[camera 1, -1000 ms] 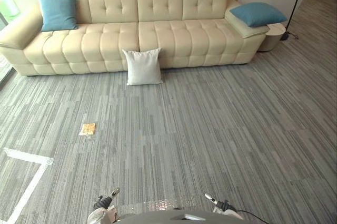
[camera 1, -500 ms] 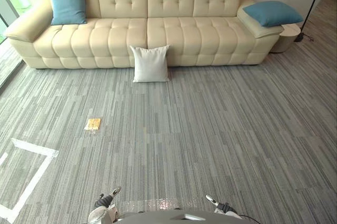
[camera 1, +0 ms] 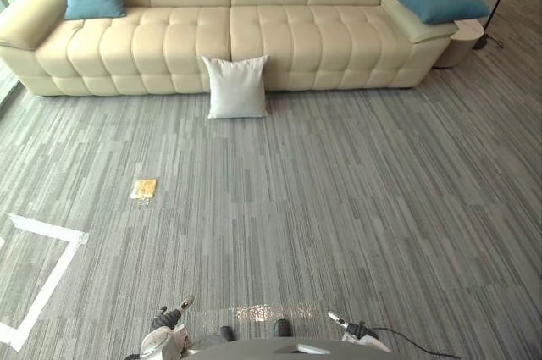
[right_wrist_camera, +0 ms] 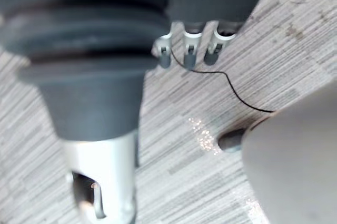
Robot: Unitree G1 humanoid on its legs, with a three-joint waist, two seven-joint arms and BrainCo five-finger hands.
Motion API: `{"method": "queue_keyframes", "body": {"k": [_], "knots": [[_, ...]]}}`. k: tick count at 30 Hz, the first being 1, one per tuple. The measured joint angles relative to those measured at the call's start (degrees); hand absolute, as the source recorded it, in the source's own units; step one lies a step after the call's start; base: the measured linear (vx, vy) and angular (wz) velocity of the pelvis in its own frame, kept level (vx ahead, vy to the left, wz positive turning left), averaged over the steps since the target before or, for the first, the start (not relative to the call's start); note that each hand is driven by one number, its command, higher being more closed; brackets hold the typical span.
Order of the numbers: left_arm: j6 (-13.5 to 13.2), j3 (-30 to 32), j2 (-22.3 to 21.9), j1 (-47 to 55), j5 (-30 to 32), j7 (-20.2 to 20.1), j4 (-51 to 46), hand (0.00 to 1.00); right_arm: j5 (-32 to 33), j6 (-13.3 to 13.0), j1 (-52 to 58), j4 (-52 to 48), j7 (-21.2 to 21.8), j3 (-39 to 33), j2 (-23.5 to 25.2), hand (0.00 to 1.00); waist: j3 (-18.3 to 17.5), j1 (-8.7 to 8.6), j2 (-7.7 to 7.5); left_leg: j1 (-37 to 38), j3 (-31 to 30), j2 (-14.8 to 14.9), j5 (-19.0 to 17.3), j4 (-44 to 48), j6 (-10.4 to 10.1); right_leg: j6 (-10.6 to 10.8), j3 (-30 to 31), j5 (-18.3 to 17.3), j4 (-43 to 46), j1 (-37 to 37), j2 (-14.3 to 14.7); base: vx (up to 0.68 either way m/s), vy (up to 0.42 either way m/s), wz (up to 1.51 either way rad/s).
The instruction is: Pick up cushions and gather them together orderly.
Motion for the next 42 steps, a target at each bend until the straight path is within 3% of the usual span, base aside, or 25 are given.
{"method": "queue_keyframes", "body": {"k": [4,8,10,14,16,18,19,20,21,22,24,25,27,28,29,30,32,34,35,37,38,39,40,41,42], "knots": [[0.0,-2.9,1.0,-0.3,-0.1,0.0,-0.2,0.00,0.0,0.0,0.1,-0.5,0.0,-0.1,-0.1,0.00,0.5,0.13,0.01,-2.7,1.2,0.6,-6.6,8.0,0.9,1.9,-0.7,-7.6,13.9,-5.7,-2.3,0.12,0.083,-0.04],[0.1,-3.9,1.2,-1.0,0.0,0.0,-0.1,0.00,0.3,-0.3,0.1,-3.0,0.0,-0.1,-0.4,0.00,1.8,-0.27,0.70,-0.8,0.3,0.4,-10.4,11.0,1.8,1.3,-3.7,-9.4,39.6,-16.3,-5.6,0.20,0.117,0.06],[0.2,-3.9,1.8,-1.4,0.0,0.0,0.0,0.00,0.6,-0.5,-0.2,-3.2,0.1,0.0,0.1,0.00,2.3,-0.67,-0.33,3.3,-1.6,0.4,-13.2,11.5,1.4,2.3,-3.7,-12.9,50.1,-19.3,-6.3,0.38,0.020,0.34],[0.5,-4.0,1.1,-2.8,0.0,0.0,0.1,0.00,1.2,-0.7,-2.7,-3.9,0.2,-1.7,0.1,0.00,2.9,-1.75,0.42,8.6,-3.8,1.5,-14.6,6.8,0.6,2.0,-7.0,-16.0,48.6,-27.4,-5.8,0.47,-0.068,0.37],[0.5,-5.5,-0.2,-4.0,0.0,0.0,0.4,0.00,2.4,-1.4,-4.0,-5.1,0.6,-2.3,-1.1,0.00,5.2,-3.13,3.63,13.4,-5.1,5.4,-14.3,4.4,0.0,-1.6,-10.3,-11.8,36.7,-32.2,-2.2,0.65,-0.150,0.45],[0.6,-7.0,-0.4,-4.2,0.3,0.0,0.5,0.00,2.3,-1.3,-3.8,-4.9,0.6,-2.2,-1.0,0.00,5.4,-3.44,2.90,16.1,-7.6,5.8,-14.1,5.0,-0.1,-1.7,-8.9,-4.8,25.1,-33.0,-0.8,0.66,-0.196,0.51],[0.5,-6.9,-0.6,-4.4,1.0,-0.1,0.8,0.00,2.7,-1.3,-3.1,-4.9,0.6,-2.3,-0.6,0.00,5.3,-3.88,2.50,18.3,-10.0,6.3,-13.9,5.8,-0.9,-5.1,-6.3,8.7,20.0,-31.7,0.1,1.09,-0.354,0.53],[0.5,-6.3,-1.5,-6.3,1.1,-0.5,1.6,0.00,2.5,-1.4,-4.5,-5.1,0.6,-2.9,-1.5,0.00,6.0,-3.68,4.33,17.5,-11.0,8.1,-10.0,8.0,-4.1,-6.4,-8.2,3.9,25.5,-32.2,-0.1,0.93,-0.320,0.50],[0.5,-6.4,-2.2,-7.1,1.1,-0.8,1.6,0.00,2.3,-1.4,-4.7,-4.8,0.6,-3.6,-1.6,0.00,6.3,-3.79,4.31,17.1,-12.1,7.6,-6.5,8.8,-4.5,-6.7,-8.4,1.5,28.6,-32.6,-1.3,0.75,-0.267,0.46],[0.2,-7.0,-2.8,-7.1,1.2,-1.2,1.5,0.00,2.5,-1.2,-4.8,-4.7,0.6,-4.7,-1.5,0.00,6.3,-4.48,4.42,17.1,-13.3,7.1,0.0,10.6,-4.0,-7.6,-8.7,-2.2,32.1,-32.0,-2.5,0.70,-0.310,0.41],[0.2,-5.6,-2.9,-6.4,1.1,-1.2,1.4,0.00,2.4,-1.2,-4.7,-4.9,0.7,-3.2,-1.3,0.00,6.3,-5.34,5.00,14.7,-15.2,7.7,10.7,18.9,-4.6,-7.7,-9.1,-6.8,31.7,-26.7,-2.0,0.75,-0.315,0.25],[0.2,-4.5,-2.9,-6.3,1.1,-1.3,0.9,0.00,2.2,-1.2,-4.7,-4.9,0.7,-2.2,-0.8,0.00,6.3,-5.53,5.21,10.0,-16.8,8.3,13.0,29.8,-6.8,-7.4,-9.4,-9.5,29.5,-22.9,-1.2,0.51,-0.186,0.16],[0.2,-3.3,-3.0,-6.2,1.0,-1.4,-0.3,0.00,2.2,-1.2,-4.6,-4.9,0.7,-2.2,-0.6,0.00,6.3,-5.11,5.33,2.9,-16.7,9.4,12.1,44.4,-10.8,-7.7,-9.7,-10.4,26.4,-17.9,0.4,0.55,-0.187,0.02],[0.2,-2.6,-3.1,-6.1,1.0,-1.4,-0.7,0.00,2.2,-1.2,-4.4,-4.9,0.6,-1.9,-0.4,0.00,6.3,-4.50,5.27,-1.4,-13.9,11.3,11.1,50.8,-11.5,-8.1,-9.3,-11.0,24.0,-14.0,1.7,0.55,-0.158,-0.14],[0.3,-2.1,-3.1,-5.7,1.0,-1.5,-1.2,0.00,2.2,-1.3,-4.3,-4.8,0.6,-1.3,-0.5,0.00,6.6,-4.10,5.28,-5.0,-11.1,12.7,8.6,55.3,-9.8,-8.0,-8.5,-11.6,21.8,-10.6,2.5,0.48,-0.086,-0.14],[0.3,-1.3,-3.1,-5.4,0.8,-1.7,-2.5,0.00,2.3,-1.3,-4.3,-4.7,0.5,-0.5,-0.7,0.00,7.2,-3.90,5.22,-9.4,-8.9,13.6,4.2,59.7,-6.4,-8.0,-7.9,-12.5,20.0,-7.0,3.0,0.35,-0.027,-0.12],[0.1,-1.4,-2.9,-5.4,0.4,-1.6,-3.8,0.00,2.7,-1.2,-4.2,-4.4,-0.1,0.2,-0.8,0.00,7.6,-2.93,4.54,-15.8,-5.1,13.9,-1.5,61.3,-3.9,-8.0,-6.8,-13.8,17.9,-2.6,2.9,0.24,0.020,-0.18],[0.0,-1.5,-2.4,-5.3,-0.2,-1.7,-4.9,0.00,3.3,-1.2,-4.2,-4.1,-0.2,1.4,-0.9,0.00,7.8,-1.70,4.20,-20.6,-1.1,14.0,-5.5,55.4,-3.0,-7.0,-5.5,-14.1,14.7,2.5,2.7,0.39,0.072,-0.38],[-0.1,-1.7,-2.4,-5.0,-0.8,-1.6,-5.2,0.00,3.4,-1.2,-4.1,-3.9,-0.2,2.9,-1.0,0.00,7.7,-1.48,4.01,-22.3,1.6,13.5,-6.5,46.1,-2.3,-5.4,-4.6,-14.6,12.3,6.2,1.9,0.40,0.099,-0.39],[-0.4,-1.4,-2.5,-4.6,-1.3,-1.5,-5.8,0.00,3.4,-1.3,-4.2,-4.0,-0.2,3.5,-0.7,0.00,7.6,-1.04,3.70,-23.8,1.6,11.4,-5.6,32.7,-2.4,-3.7,-3.0,-15.6,10.3,10.0,0.4,0.48,0.173,-0.44],[-0.8,-1.3,-2.6,-4.0,-1.4,-1.1,-6.4,0.00,3.4,-1.3,-4.0,-3.9,-0.2,3.6,-0.3,0.00,7.4,-0.45,3.36,-24.1,0.9,10.0,-3.4,22.9,-3.4,-2.3,-1.6,-16.5,8.8,12.2,-0.8,0.53,0.224,-0.58],[-0.9,-1.3,-2.6,-3.6,-1.4,-1.0,-6.9,0.00,3.4,-1.3,-3.9,-3.8,-0.2,4.1,-0.2,0.00,7.2,-0.21,3.17,-24.0,0.3,9.5,-2.0,18.4,-4.0,-1.4,-0.7,-17.3,8.1,13.2,-1.4,0.54,0.270,-0.71],[-1.0,-1.3,-2.1,-2.7,-1.6,-0.7,-7.2,0.00,3.4,-1.3,-3.9,-3.5,-0.2,5.0,0.1,0.00,6.7,0.14,2.44,-24.7,-0.4,9.0,2.2,15.7,-3.7,-0.4,0.8,-18.5,7.6,14.2,-2.6,0.57,0.318,-0.73],[-1.0,-1.3,-1.1,-2.1,-1.9,-0.6,-6.8,0.00,3.4,-1.2,-3.6,-2.7,-0.2,6.0,0.8,0.00,5.3,0.32,1.24,-24.1,-0.4,7.5,7.3,15.9,-2.1,-0.5,3.1,-18.8,7.7,14.8,-3.9,0.59,0.312,-0.66],[-1.0,-1.3,-0.7,-1.6,-1.9,-0.6,-6.9,0.00,3.4,-1.2,-3.5,-2.7,-0.2,6.2,1.3,0.00,4.7,0.30,0.47,-24.1,-0.3,6.9,8.8,16.1,0.1,-1.2,4.0,-18.4,8.5,14.7,-4.7,0.63,0.320,-0.45]]}}
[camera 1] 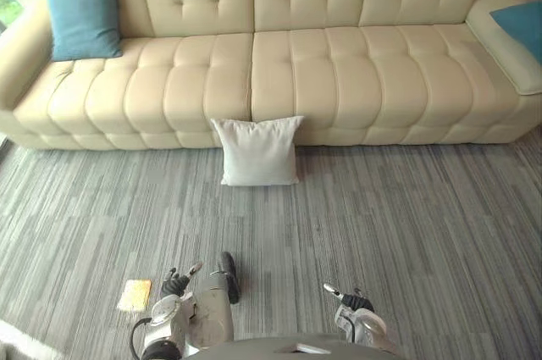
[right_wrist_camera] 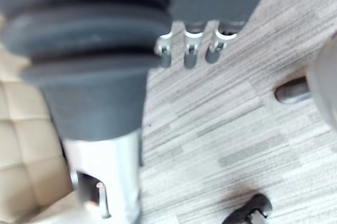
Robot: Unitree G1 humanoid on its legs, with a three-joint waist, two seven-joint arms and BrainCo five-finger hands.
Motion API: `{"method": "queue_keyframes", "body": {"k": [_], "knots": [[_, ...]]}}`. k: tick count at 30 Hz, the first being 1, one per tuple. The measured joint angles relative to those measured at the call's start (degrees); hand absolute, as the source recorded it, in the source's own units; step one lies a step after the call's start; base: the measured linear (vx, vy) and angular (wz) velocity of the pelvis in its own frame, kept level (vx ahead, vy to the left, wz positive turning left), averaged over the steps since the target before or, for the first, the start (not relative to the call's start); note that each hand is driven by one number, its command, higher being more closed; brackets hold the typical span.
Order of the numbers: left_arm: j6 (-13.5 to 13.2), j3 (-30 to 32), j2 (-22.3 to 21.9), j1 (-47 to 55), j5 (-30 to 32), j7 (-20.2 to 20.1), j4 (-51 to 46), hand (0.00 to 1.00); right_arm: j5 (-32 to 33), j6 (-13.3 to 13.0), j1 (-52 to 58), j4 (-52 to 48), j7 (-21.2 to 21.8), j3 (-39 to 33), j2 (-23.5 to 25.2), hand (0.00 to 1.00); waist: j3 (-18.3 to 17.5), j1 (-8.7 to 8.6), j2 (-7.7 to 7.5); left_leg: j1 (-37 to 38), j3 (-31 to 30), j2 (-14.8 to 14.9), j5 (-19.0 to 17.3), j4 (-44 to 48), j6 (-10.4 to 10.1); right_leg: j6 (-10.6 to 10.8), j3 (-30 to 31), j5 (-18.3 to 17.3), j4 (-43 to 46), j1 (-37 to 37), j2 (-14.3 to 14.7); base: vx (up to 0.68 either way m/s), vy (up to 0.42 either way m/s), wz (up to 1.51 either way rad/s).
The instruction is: Pick up cushions and gather them together orderly.
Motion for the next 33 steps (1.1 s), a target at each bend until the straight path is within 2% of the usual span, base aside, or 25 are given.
{"method": "queue_keyframes", "body": {"k": [1,2,3,4,5,6,7,9,12,13,14,16,17,18,19,20,22,23,24,25,27,29,31,32,33], "knots": [[0.0,0.0,0.9,0.2,-0.1,0.0,-0.1,0.00,0.0,0.2,0.5,0.4,0.2,0.7,0.5,0.00,-0.6,-0.08,-1.80,-0.2,0.5,-1.0,-0.9,2.1,1.6,-0.4,2.1,1.1,2.7,-1.1,-1.6,0.79,0.398,-0.16],[0.1,-0.4,1.9,0.2,-0.2,-0.1,0.4,0.00,0.0,0.2,0.8,0.3,0.2,-0.1,0.5,0.00,-1.7,-0.41,-3.42,1.0,1.8,-2.1,-5.1,5.0,2.5,1.2,3.8,3.9,8.0,-2.3,-3.8,0.78,0.412,-0.10],[0.2,-0.5,2.1,0.2,-0.2,0.0,0.6,0.00,0.0,0.2,0.8,0.2,0.2,-0.3,0.6,0.00,-1.9,-0.34,-3.73,1.8,2.2,-2.3,-6.3,5.6,2.6,1.6,4.3,5.0,10.5,-3.0,-4.0,0.65,0.339,-0.20],[0.2,-0.6,2.5,0.1,-0.3,0.0,1.3,0.00,0.0,-0.1,0.4,0.0,0.2,-0.5,0.7,0.00,-2.0,0.13,-4.34,4.9,3.6,-2.9,-8.7,5.5,2.8,3.0,5.8,8.0,19.0,-5.8,-4.6,0.47,0.237,-0.45],[0.2,-0.9,2.6,0.1,-0.4,0.0,2.3,0.00,0.0,-0.4,0.2,-0.1,0.3,-0.3,0.5,0.00,-1.8,0.46,-4.26,8.6,4.8,-3.0,-10.3,4.5,3.0,5.4,7.2,12.0,29.7,-9.7,-5.0,0.54,0.250,-0.55],[0.3,-1.8,2.9,0.1,-0.4,0.0,2.9,0.00,-0.1,-0.6,0.3,0.0,0.7,0.3,0.2,0.00,-1.5,0.14,-3.89,12.6,5.1,-3.3,-11.4,3.5,3.1,8.2,7.4,14.0,41.8,-14.3,-5.3,0.55,0.240,-0.40],[0.3,-2.4,2.9,0.1,-0.5,-0.1,3.4,0.00,-0.1,-0.5,0.6,0.0,0.9,0.5,0.1,0.00,-1.1,-0.42,-3.30,16.3,5.3,-3.4,-12.1,2.7,3.3,8.1,5.8,13.5,49.6,-18.1,-5.5,0.40,0.147,-0.28],[0.4,-2.7,2.4,0.3,-0.7,-0.1,4.0,0.00,-0.2,-0.7,0.8,-1.5,1.0,0.6,0.1,0.00,-0.9,-0.81,-2.12,23.3,7.0,-3.4,-13.0,-2.1,2.6,6.4,2.6,10.5,55.4,-25.6,-5.6,0.32,0.105,-0.37],[0.4,-2.2,2.6,-0.5,-1.1,-0.1,4.7,0.00,-0.2,-0.7,1.0,-2.4,1.2,0.2,0.2,0.00,-0.9,-1.17,-2.75,28.3,7.9,-3.1,-15.5,-4.8,0.4,5.7,-2.7,7.6,48.6,-33.3,-5.4,0.30,-0.004,-0.21],[0.4,-1.6,2.4,-0.5,-1.1,-0.1,5.1,0.00,-0.2,-1.1,1.1,-2.3,1.2,-0.2,0.2,0.00,-0.9,-1.46,-2.75,30.0,8.1,-3.0,-16.1,-5.4,-0.2,4.4,-4.8,6.8,43.2,-34.2,-5.4,0.32,-0.144,-0.04],[0.4,-0.8,2.2,-0.8,-1.1,-0.1,5.6,0.00,-0.2,-1.3,1.1,-2.2,1.2,-0.4,-0.1,0.00,-0.9,-2.13,-2.52,32.2,8.1,-2.9,-16.9,-6.9,-0.9,3.5,-6.5,7.1,33.5,-34.3,-4.2,0.33,-0.162,0.00],[0.5,0.2,1.9,-1.3,-0.9,-0.1,6.8,0.00,-0.2,-1.3,0.9,-2.2,1.2,-0.8,-0.2,0.00,-0.8,-2.27,-2.13,34.3,7.7,-2.3,-18.1,-8.2,-2.7,1.6,-6.1,9.7,20.9,-34.4,-1.8,0.40,-0.200,0.09],[0.5,0.4,1.7,-1.6,-0.1,-0.1,7.2,0.00,-0.2,-1.2,0.6,-1.9,1.3,-1.4,-0.2,0.00,-0.6,-2.39,-1.80,35.9,6.7,-1.9,-19.2,-8.7,-4.3,0.9,-3.9,15.1,14.8,-34.2,-0.2,0.46,-0.222,0.23],[0.5,0.7,1.2,-1.7,0.3,-0.2,7.5,0.00,-0.2,-1.2,0.6,-1.7,1.3,-1.6,-0.4,0.00,-0.5,-2.56,-1.19,36.7,5.5,-1.5,-19.9,-8.9,-5.0,0.0,-3.7,18.8,14.5,-32.7,0.7,0.51,-0.205,0.29],[0.6,1.1,0.0,-2.1,0.8,-0.4,8.6,0.00,-0.2,-1.2,0.4,-1.0,1.3,-1.9,-1.7,0.00,-0.7,-2.44,0.28,38.1,3.5,-0.9,-19.8,-9.7,-4.4,0.2,-4.8,16.2,16.1,-31.8,1.6,0.47,-0.185,0.38],[0.5,1.1,-1.1,-2.4,1.2,-0.6,8.8,0.00,-0.2,-1.2,0.4,0.0,1.3,-2.3,-2.7,0.00,-0.6,-2.35,1.33,38.9,-0.2,-0.9,-17.5,-9.9,-3.8,-1.0,-5.7,12.5,19.8,-31.9,1.1,0.54,-0.231,0.37],[0.5,0.9,-2.5,-2.6,1.7,-0.6,8.6,0.00,-0.3,-1.2,0.5,0.4,1.3,-2.3,-3.6,0.00,-1.4,-2.51,2.70,38.2,-3.1,0.1,-16.3,-7.1,-4.4,-2.2,-7.7,9.1,22.2,-31.1,0.7,0.42,-0.215,0.46],[0.5,0.3,-2.5,-2.7,1.9,-0.6,8.3,0.00,-0.3,-1.0,0.3,0.3,1.2,-2.2,-3.9,0.00,-1.7,-3.65,3.31,35.2,-5.6,1.4,-16.0,-0.8,-4.7,-2.3,-9.7,7.7,21.7,-29.2,0.4,0.38,-0.194,0.74],[0.7,-0.3,-2.6,-3.0,1.9,-0.9,8.2,0.00,-0.6,-0.9,0.3,0.4,1.2,-2.2,-3.9,0.00,-1.7,-4.30,3.44,32.0,-7.4,2.5,-14.7,6.4,-6.1,-2.5,-11.2,7.3,20.2,-27.1,0.2,0.42,-0.191,0.78],[1.0,-0.4,-2.6,-3.2,1.9,-1.3,7.8,0.00,-0.7,-0.6,0.5,0.4,1.2,-2.1,-3.8,0.00,-1.7,-4.06,3.38,28.7,-7.6,3.8,-12.9,14.0,-8.1,-2.7,-11.9,7.3,17.8,-24.2,0.4,0.31,-0.127,0.51],[1.0,-0.4,-2.9,-3.1,1.8,-1.5,7.0,0.00,-0.7,-0.3,0.5,1.0,1.2,-2.2,-3.8,0.00,-1.5,-3.66,3.17,25.2,-4.7,5.7,-13.3,21.7,-7.6,-2.7,-12.6,7.3,14.5,-20.1,0.4,0.27,-0.048,0.20],[1.1,-0.7,-2.9,-2.8,1.8,-1.6,6.6,0.00,-0.7,0.0,0.7,2.1,0.7,-2.4,-4.0,0.00,-1.6,-3.55,2.97,23.0,1.8,7.3,-15.2,19.2,-5.7,-2.3,-13.9,7.6,10.5,-14.6,-0.1,0.23,0.031,0.21],[1.0,-0.7,-2.9,-2.8,1.8,-1.6,6.4,0.00,-0.6,0.0,0.7,2.1,0.8,-2.3,-3.9,0.00,-1.6,-3.42,2.97,21.4,3.7,6.9,-15.2,12.0,-4.9,-2.0,-14.0,7.8,9.5,-13.3,-1.0,0.16,0.116,0.08],[1.0,-0.6,-3.0,-2.9,1.9,-1.5,6.3,0.00,-0.6,0.0,0.9,2.0,0.8,-2.4,-4.0,0.00,-1.8,-3.45,3.26,20.0,3.5,6.6,-12.1,4.9,-3.3,-0.6,-13.8,7.7,9.6,-13.1,-1.3,0.18,0.198,-0.03],[1.1,-0.5,-3.0,-2.9,1.9,-1.6,6.7,0.00,-0.6,-0.1,1.0,1.6,0.7,-2.4,-4.0,0.00,-2.2,-3.28,3.86,19.0,2.4,6.1,-8.1,1.3,-5.3,0.7,-13.1,7.5,10.2,-13.3,-1.1,0.15,0.175,-0.10]]}}
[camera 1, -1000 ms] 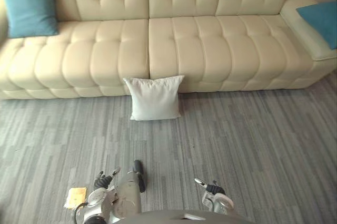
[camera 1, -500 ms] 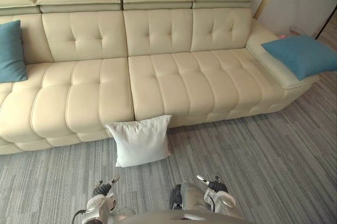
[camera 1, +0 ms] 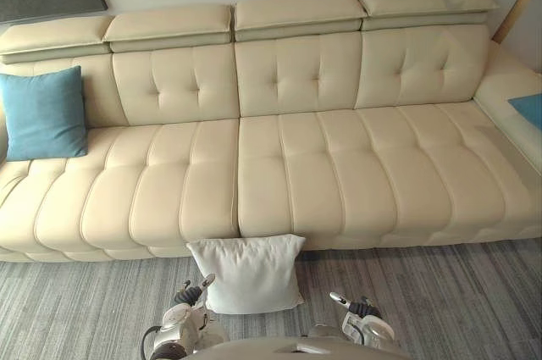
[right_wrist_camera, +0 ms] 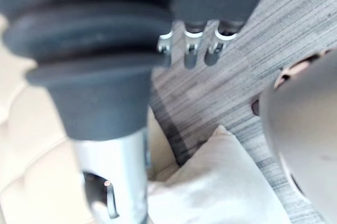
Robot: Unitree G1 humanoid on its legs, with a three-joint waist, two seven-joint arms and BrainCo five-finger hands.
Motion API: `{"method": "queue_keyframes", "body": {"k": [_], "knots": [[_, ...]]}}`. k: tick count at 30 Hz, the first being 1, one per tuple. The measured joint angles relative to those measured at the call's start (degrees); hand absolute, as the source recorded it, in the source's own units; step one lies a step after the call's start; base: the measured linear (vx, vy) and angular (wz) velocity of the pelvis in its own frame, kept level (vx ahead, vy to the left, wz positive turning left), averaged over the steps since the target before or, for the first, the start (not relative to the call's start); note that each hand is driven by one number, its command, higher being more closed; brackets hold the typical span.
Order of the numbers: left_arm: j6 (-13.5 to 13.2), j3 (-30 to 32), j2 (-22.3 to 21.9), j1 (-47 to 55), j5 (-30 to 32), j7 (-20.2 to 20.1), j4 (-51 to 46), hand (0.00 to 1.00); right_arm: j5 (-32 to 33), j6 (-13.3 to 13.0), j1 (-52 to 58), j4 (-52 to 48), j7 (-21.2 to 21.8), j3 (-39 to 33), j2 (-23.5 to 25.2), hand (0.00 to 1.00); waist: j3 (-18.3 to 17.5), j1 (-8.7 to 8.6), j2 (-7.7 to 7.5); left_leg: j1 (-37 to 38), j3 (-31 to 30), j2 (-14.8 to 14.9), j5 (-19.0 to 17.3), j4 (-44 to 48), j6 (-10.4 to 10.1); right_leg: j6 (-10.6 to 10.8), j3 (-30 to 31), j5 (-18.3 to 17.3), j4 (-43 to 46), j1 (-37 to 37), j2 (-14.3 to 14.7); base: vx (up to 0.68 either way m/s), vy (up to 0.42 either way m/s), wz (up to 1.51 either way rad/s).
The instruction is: Pick up cushions and gather them together orderly.
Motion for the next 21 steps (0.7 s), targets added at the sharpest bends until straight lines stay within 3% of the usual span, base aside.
{"method": "queue_keyframes", "body": {"k": [1,3,5,8,12,21], "knots": [[-0.1,0.1,0.1,0.0,0.0,0.2,0.0,0.00,0.0,0.2,0.0,0.1,0.0,0.2,0.1,0.00,-0.2,0.28,-0.38,0.5,-0.5,-0.8,0.1,-0.1,0.1,0.7,0.9,0.1,0.0,-0.3,-0.1,0.14,0.160,-0.05],[-0.1,-0.1,1.2,0.1,0.0,0.2,-0.1,0.00,0.0,0.1,1.0,0.0,0.0,0.1,1.4,0.00,-0.9,0.24,-2.73,0.9,-0.5,-3.3,0.4,-2.3,0.7,1.5,3.1,0.8,-1.9,-0.1,-1.7,0.08,0.168,0.10],[-0.1,0.1,1.5,0.2,0.0,0.2,0.0,0.00,0.0,0.1,1.3,0.2,0.1,0.2,1.8,0.00,-1.2,0.28,-3.26,1.9,-0.1,-4.5,0.5,-4.3,0.9,2.2,3.4,1.4,-3.1,0.1,-2.4,0.02,0.124,0.03],[-0.1,0.5,1.5,0.6,0.0,0.2,0.3,0.00,0.0,0.1,1.3,0.5,0.1,0.4,1.7,0.00,-1.3,0.29,-3.27,5.0,1.2,-5.4,0.9,-8.2,0.9,2.8,4.9,2.1,-4.5,0.7,-2.5,-0.03,0.056,-0.28],[0.0,0.4,1.3,0.9,1.2,0.1,0.6,0.00,-0.1,0.1,1.3,0.5,0.1,0.7,1.5,0.00,-1.6,-0.46,-3.32,6.8,2.4,-6.5,4.5,-15.2,0.5,3.4,6.0,3.4,-6.1,-0.7,-2.4,-0.06,0.001,-0.16],[-0.1,-1.1,1.5,0.8,2.2,0.1,0.6,0.00,-0.6,0.1,1.8,0.5,0.1,3.1,0.8,0.00,-1.6,0.18,-3.54,8.0,2.2,-7.7,6.3,-19.3,0.7,3.5,5.7,4.6,-7.5,-0.2,-2.3,0.00,0.001,0.02]]}}
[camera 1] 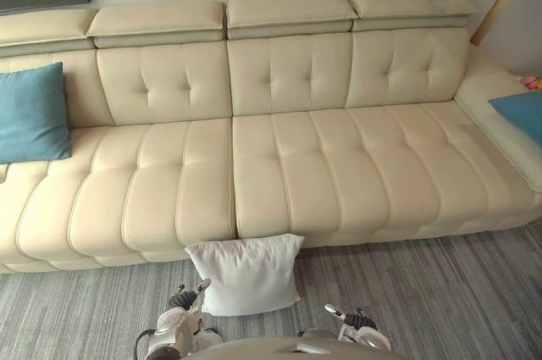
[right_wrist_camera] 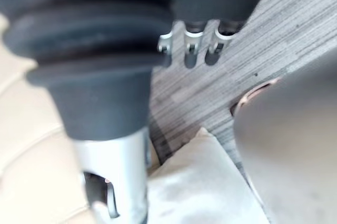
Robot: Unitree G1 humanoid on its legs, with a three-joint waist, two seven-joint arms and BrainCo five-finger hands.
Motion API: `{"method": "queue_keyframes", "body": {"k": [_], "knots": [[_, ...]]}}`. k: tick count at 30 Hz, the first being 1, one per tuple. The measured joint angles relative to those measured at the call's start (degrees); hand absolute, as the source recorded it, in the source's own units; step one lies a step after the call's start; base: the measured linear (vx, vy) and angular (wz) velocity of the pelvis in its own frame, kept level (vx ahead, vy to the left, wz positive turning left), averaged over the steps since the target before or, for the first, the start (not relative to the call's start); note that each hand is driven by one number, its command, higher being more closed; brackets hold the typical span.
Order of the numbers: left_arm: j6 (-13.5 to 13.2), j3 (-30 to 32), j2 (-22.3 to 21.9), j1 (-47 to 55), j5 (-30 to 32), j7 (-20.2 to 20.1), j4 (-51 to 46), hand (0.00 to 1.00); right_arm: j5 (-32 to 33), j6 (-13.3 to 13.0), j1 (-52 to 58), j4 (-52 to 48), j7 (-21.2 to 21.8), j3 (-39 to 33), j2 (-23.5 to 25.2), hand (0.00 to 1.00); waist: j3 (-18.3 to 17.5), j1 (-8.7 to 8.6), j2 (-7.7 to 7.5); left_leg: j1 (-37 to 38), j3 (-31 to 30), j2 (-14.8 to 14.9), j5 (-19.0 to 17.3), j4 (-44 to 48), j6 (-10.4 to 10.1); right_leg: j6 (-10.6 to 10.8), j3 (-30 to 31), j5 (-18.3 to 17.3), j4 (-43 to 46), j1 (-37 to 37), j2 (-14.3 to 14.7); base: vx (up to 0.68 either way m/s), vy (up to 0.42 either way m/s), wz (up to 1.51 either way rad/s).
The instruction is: Pick up cushions and gather them together orderly.
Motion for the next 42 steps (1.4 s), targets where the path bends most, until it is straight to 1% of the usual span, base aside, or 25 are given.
{"method": "queue_keyframes", "body": {"k": [1,2,3,4,5,6,7,9,10,11,12,13,15,17,19,20,22,24,27,29,35,39,40,41,42], "knots": [[0.0,-0.5,0.2,-0.2,0.0,0.0,0.0,0.00,-0.1,0.1,-0.1,0.0,0.0,2.0,-0.6,0.00,0.2,0.33,-0.14,-0.4,-0.2,-0.6,0.3,-0.5,0.3,0.1,-0.2,0.0,0.3,-0.4,-0.4,0.02,0.036,0.09],[0.0,-0.7,0.4,-0.3,0.0,0.1,0.0,0.00,-0.2,0.1,-0.3,0.0,0.0,2.5,-0.7,0.00,0.4,0.41,-0.16,-0.6,-0.4,-0.8,0.3,-0.5,0.4,0.1,-0.3,0.0,0.5,-0.5,-0.6,0.00,0.037,0.13],[0.0,-0.9,0.6,-0.8,0.0,0.1,0.0,0.00,-0.5,0.1,-0.9,-0.1,-0.1,3.7,-1.0,0.00,1.2,0.61,-0.73,-1.7,-0.8,-1.1,0.3,-0.1,0.5,0.4,-0.6,-0.2,1.1,-1.1,-1.1,-0.05,0.034,0.20],[0.0,-1.4,1.0,-1.4,-0.1,0.4,0.0,0.00,-1.4,0.1,-1.8,-0.5,-0.1,4.8,-1.1,0.00,1.5,0.80,-0.47,-3.7,-1.5,-1.4,0.0,1.4,1.0,0.7,-0.8,-0.5,2.6,-2.9,-1.7,-0.09,0.038,0.32],[0.0,-2.2,1.0,-2.7,-0.7,1.5,0.0,0.00,-2.3,0.2,-3.8,-1.8,-0.5,6.9,-1.2,0.00,2.7,0.74,-0.35,-7.3,-2.5,-1.4,-0.9,4.9,1.8,0.6,-1.0,-0.7,4.7,-5.7,-2.4,-0.11,0.046,0.39],[0.0,-3.0,1.2,-4.6,-1.7,2.9,-0.2,0.00,-2.3,0.0,-6.8,-3.4,-0.9,9.1,-1.8,0.00,5.4,0.82,-0.24,-11.6,-3.3,-1.1,-2.1,9.4,2.4,0.6,-0.2,-0.7,7.0,-8.8,-2.8,-0.11,0.049,0.31],[0.0,-3.1,1.4,-5.3,-2.5,3.6,-0.3,0.00,-2.4,0.0,-8.2,-3.8,-0.9,10.1,-1.8,0.00,6.5,0.95,-0.19,-13.7,-3.5,-0.8,-2.7,11.4,2.6,0.6,0.2,-0.8,8.0,-10.5,-2.8,-0.20,0.079,0.17],[-0.1,-3.1,2.7,-8.5,-5.1,5.4,-0.8,0.00,-3.0,-0.1,-14.1,-5.9,-1.0,13.2,-2.0,0.00,10.8,1.08,-0.01,-20.1,-4.1,0.6,-5.2,18.7,3.0,0.7,1.0,-1.5,12.1,-15.5,-2.8,-0.31,0.097,-0.02],[-0.1,-3.0,3.6,-9.3,-7.0,6.4,-1.7,0.00,-4.1,-0.1,-16.6,-7.5,-1.2,13.9,-2.0,0.00,12.0,1.16,-0.10,-24.0,-4.0,1.5,-6.6,22.6,3.3,0.6,1.9,-2.2,15.0,-19.4,-2.7,-0.30,0.093,-0.17],[-0.2,-2.9,4.6,-9.9,-8.3,6.8,-3.3,0.00,-4.4,-0.1,-18.6,-9.0,-1.4,14.8,-2.5,0.00,13.0,1.20,-0.16,-27.5,-3.8,2.3,-8.0,25.7,3.0,0.6,3.0,-2.7,17.5,-23.0,-2.5,-0.25,0.077,-0.20],[-0.3,-2.9,5.2,-10.4,-8.9,6.9,-3.9,0.00,-4.5,-0.2,-19.5,-9.5,-1.5,15.1,-2.8,0.00,13.4,1.26,-0.17,-29.0,-3.8,2.6,-8.3,27.0,3.0,0.5,3.4,-2.8,18.5,-24.6,-2.4,-0.22,0.056,-0.22],[-0.7,-2.7,6.8,-12.2,-10.9,7.8,-5.6,0.00,-4.5,-0.1,-22.6,-9.9,-2.6,15.5,-3.8,0.00,14.2,1.27,-0.14,-34.2,-3.7,3.5,-8.8,30.2,3.4,0.4,4.3,-2.9,21.2,-30.0,-2.1,-0.20,0.029,-0.17],[-1.1,-2.1,9.8,-16.3,-12.5,8.7,-7.3,0.00,-4.5,-0.1,-26.9,-10.2,-3.2,15.5,-6.1,0.00,16.3,1.19,-0.09,-39.9,-3.8,4.3,-8.9,32.8,3.5,-0.2,5.0,-3.1,23.9,-35.9,-1.9,-0.21,0.011,-0.10],[-1.8,0.1,12.7,-20.6,-13.6,8.8,-7.6,0.00,-4.5,0.0,-30.5,-10.2,-3.3,15.2,-8.7,0.00,18.3,0.97,0.02,-45.0,-4.4,4.7,-8.6,34.8,3.8,-0.6,5.2,-2.8,25.9,-40.8,-1.8,-0.15,-0.005,0.02],[-2.3,2.1,15.6,-24.6,-14.8,8.8,-8.6,0.00,-4.6,0.0,-34.2,-10.3,-3.6,13.2,-10.8,0.00,19.7,0.77,-0.02,-50.3,-4.6,5.2,-7.6,35.8,4.4,-0.8,5.6,-2.1,27.2,-46.2,-1.4,-0.11,-0.012,-0.01],[-2.4,2.6,16.6,-25.7,-14.8,8.7,-9.0,0.00,-4.5,0.0,-35.5,-10.3,-3.9,12.5,-11.5,0.00,20.3,0.77,-0.04,-51.8,-4.5,5.2,-7.2,35.8,4.5,-0.8,6.0,-1.8,27.5,-47.9,-1.3,-0.06,-0.020,-0.01],[-2.7,5.7,18.9,-30.0,-16.1,8.8,-9.5,0.00,-3.8,-0.1,-39.4,-11.5,-5.2,10.6,-14.2,0.00,21.4,0.75,0.16,-58.7,-4.9,5.3,-5.7,37.2,5.6,-0.7,6.4,-1.4,30.3,-55.1,-1.2,-0.06,-0.022,0.07],[-2.8,6.2,21.1,-33.1,-17.0,8.8,-9.6,0.00,-1.9,-0.3,-43.1,-11.5,-5.9,10.2,-16.4,0.00,22.7,0.74,0.08,-64.0,-5.4,5.6,-5.5,38.8,5.6,-0.9,6.5,-1.5,32.8,-60.7,-1.2,-0.05,-0.014,0.07],[-2.8,6.1,21.9,-36.0,-17.0,8.8,-9.9,0.00,0.7,-0.6,-47.5,-13.4,-6.9,10.2,-18.7,0.00,24.4,0.93,0.27,-69.7,-6.0,6.3,-5.1,41.5,5.7,-1.1,6.7,-1.7,36.0,-66.5,-1.0,-0.03,-0.016,0.05],[-2.8,5.0,21.8,-36.8,-17.0,8.8,-11.5,0.00,1.1,-1.5,-49.3,-16.0,-7.4,10.5,-19.5,0.00,24.4,0.89,0.22,-72.9,-6.0,6.4,-5.1,43.1,5.7,-1.1,7.8,-2.5,38.6,-70.3,-0.9,-0.03,-0.017,0.07],[-3.4,1.4,22.3,-39.7,-17.8,9.0,-19.2,0.00,3.5,-2.9,-55.8,-18.3,-7.9,12.6,-19.4,0.00,24.4,1.35,0.23,-79.7,-6.0,7.3,-5.0,45.6,5.5,-1.3,9.0,-3.0,42.3,-78.2,-0.3,-0.06,-0.022,0.01],[-4.4,-1.5,22.3,-43.2,-19.3,11.4,-23.5,0.00,3.5,-2.9,-59.2,-18.5,-9.8,13.5,-18.6,0.00,24.4,1.52,0.24,-83.4,-6.0,7.6,-4.0,45.9,5.7,-1.5,9.5,-2.6,43.2,-82.3,-0.1,-0.06,-0.006,0.01],[-4.5,-2.6,22.3,-44.0,-19.3,11.8,-24.5,0.00,3.9,-2.9,-60.0,-18.8,-10.1,14.0,-18.4,1.00,24.4,1.61,0.24,-84.4,-6.1,7.8,-4.0,46.5,5.7,-1.3,9.5,-2.4,43.6,-83.3,0.0,-0.04,0.000,-0.01],[-4.5,-3.2,22.2,-44.4,-19.3,12.2,-25.1,0.00,4.4,-2.9,-60.3,-19.5,-10.2,14.6,-18.1,1.00,24.4,1.58,0.25,-84.8,-6.0,7.9,-4.0,46.8,5.7,-1.2,9.6,-2.4,44.0,-83.8,0.0,-0.05,-0.002,-0.04],[-4.8,-3.9,21.9,-45.3,-19.2,12.7,-25.8,1.00,4.5,-2.9,-61.0,-21.1,-10.9,15.1,-17.5,1.00,24.4,1.59,0.28,-85.8,-6.0,8.2,-4.0,47.4,5.7,-1.2,9.6,-2.4,44.4,-84.7,0.1,-0.05,-0.005,-0.02]]}}
